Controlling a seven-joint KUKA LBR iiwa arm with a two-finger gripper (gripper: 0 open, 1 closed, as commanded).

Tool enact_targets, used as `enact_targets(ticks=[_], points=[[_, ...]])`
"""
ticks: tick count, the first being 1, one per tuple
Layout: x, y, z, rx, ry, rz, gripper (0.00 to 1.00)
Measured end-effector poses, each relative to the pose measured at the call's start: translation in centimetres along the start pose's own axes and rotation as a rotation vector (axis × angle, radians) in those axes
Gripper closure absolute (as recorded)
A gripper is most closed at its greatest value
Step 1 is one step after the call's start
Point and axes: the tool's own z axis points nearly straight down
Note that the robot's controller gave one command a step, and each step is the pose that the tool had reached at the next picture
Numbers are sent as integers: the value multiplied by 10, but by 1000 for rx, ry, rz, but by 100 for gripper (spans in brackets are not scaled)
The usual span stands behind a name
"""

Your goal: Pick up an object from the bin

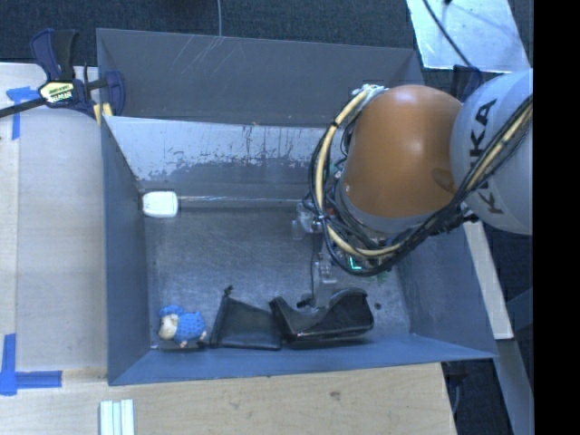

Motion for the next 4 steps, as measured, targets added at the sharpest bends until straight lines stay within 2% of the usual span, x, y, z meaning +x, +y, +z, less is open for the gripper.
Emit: enact_targets(ticks=[1, 2, 3, 4], points=[[19, 41, 106, -1, 2, -32, 0], [14, 38, 142, 0, -11, -175, 0], [15, 38, 142, -1, -9, -174, 100], [8, 1, 5, 5, -12, -1036, 100]])
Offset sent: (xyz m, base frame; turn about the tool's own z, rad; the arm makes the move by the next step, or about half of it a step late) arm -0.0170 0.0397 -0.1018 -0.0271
